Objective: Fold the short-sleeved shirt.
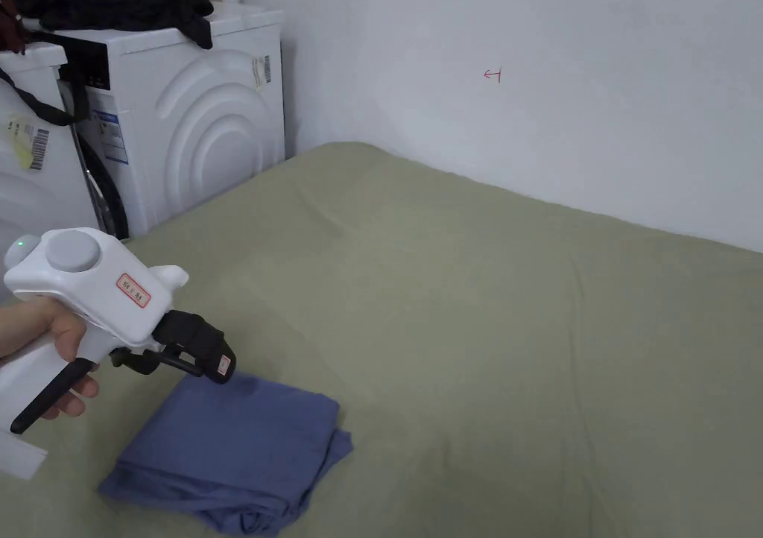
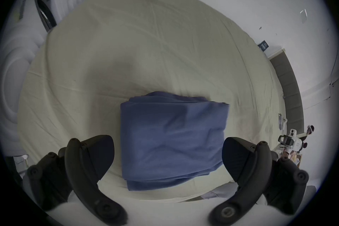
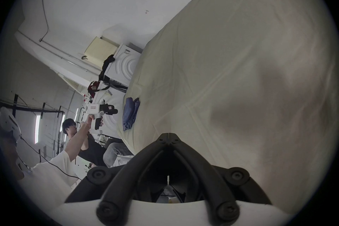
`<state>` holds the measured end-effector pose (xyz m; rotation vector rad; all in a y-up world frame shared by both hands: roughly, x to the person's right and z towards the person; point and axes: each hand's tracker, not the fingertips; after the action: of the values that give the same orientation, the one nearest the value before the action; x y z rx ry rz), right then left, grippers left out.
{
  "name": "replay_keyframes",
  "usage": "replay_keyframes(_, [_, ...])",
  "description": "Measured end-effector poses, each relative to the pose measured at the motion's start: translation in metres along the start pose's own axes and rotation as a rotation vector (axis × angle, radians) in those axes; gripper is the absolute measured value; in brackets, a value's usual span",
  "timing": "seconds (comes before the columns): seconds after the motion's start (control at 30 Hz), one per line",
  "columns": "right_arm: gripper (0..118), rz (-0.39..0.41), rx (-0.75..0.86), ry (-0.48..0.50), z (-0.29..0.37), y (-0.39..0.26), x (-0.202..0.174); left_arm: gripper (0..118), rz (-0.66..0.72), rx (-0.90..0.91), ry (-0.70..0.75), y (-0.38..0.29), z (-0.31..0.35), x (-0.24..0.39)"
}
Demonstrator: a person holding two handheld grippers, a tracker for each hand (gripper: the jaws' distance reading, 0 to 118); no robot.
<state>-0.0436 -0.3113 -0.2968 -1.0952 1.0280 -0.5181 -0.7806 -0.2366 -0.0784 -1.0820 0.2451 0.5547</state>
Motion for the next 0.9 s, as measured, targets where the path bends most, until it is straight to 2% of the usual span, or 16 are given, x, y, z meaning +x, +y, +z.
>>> replay_keyframes(0.1, [2,0.036,0.041,0.016,0.016,0.004,-0.011,116,-0.062,0.078,0.007,-0.016,0.011,0.049])
replay_keyframes(0.13, [2,0.055,0.069,0.023,0.024,0.005,-0.015,107,-0.076,0.131,-0.002,-0.023,0.013,0.070])
replay_keyframes(0.17, [2,0.089,0.105,-0.013,0.031,0.008,-0.023,91,-0.089,0.169,0.007,-0.029,0.017,0.097])
replay_keyframes(0.2, [2,0.121,0.140,-0.039,0.038,0.011,-0.031,63,-0.057,0.199,0.025,-0.035,0.019,0.125])
replay_keyframes(0.23, [2,0.147,0.175,-0.065,0.044,0.014,-0.040,16,-0.039,0.252,0.000,-0.041,0.023,0.150])
replay_keyframes(0.27, [2,0.183,0.226,-0.116,0.052,0.016,-0.051,0,-0.054,0.299,-0.024,-0.050,0.026,0.181])
replay_keyframes(0.3, [2,0.227,0.273,-0.186,0.060,0.018,-0.064,1,-0.049,0.415,-0.060,-0.059,0.030,0.212])
replay_keyframes(0.37, [2,0.346,0.367,-0.350,0.071,0.020,-0.093,1,-0.097,0.506,-0.109,-0.077,0.037,0.264])
replay_keyframes(0.4, [2,0.406,0.420,-0.454,0.075,0.020,-0.107,1,-0.136,0.574,-0.111,-0.089,0.041,0.294])
replay_keyframes(0.43, [2,0.467,0.468,-0.517,0.078,0.019,-0.119,0,-0.204,0.642,-0.105,-0.100,0.043,0.319])
replay_keyframes(0.5, [2,0.530,0.590,-0.609,0.085,0.019,-0.139,0,-0.292,0.779,-0.061,-0.117,0.043,0.371])
replay_keyframes(0.57, [2,0.574,0.697,-0.639,0.091,0.020,-0.154,0,-0.337,0.906,0.002,-0.135,0.046,0.409])
replay_keyframes(0.63, [2,0.674,0.779,-0.759,0.095,0.018,-0.168,0,-0.339,0.977,0.041,-0.153,0.050,0.445])
replay_keyframes(0.67, [2,0.690,0.805,-0.824,0.097,0.020,-0.170,0,-0.337,1.009,0.042,-0.160,0.054,0.457])
replay_keyframes(0.73, [2,0.706,0.836,-0.778,0.108,0.020,-0.175,1,-0.355,1.045,0.063,-0.169,0.058,0.474])
replay_keyframes(0.9, [2,0.710,0.862,-0.785,0.127,0.012,-0.182,1,-0.396,1.082,0.101,-0.181,0.073,0.499])
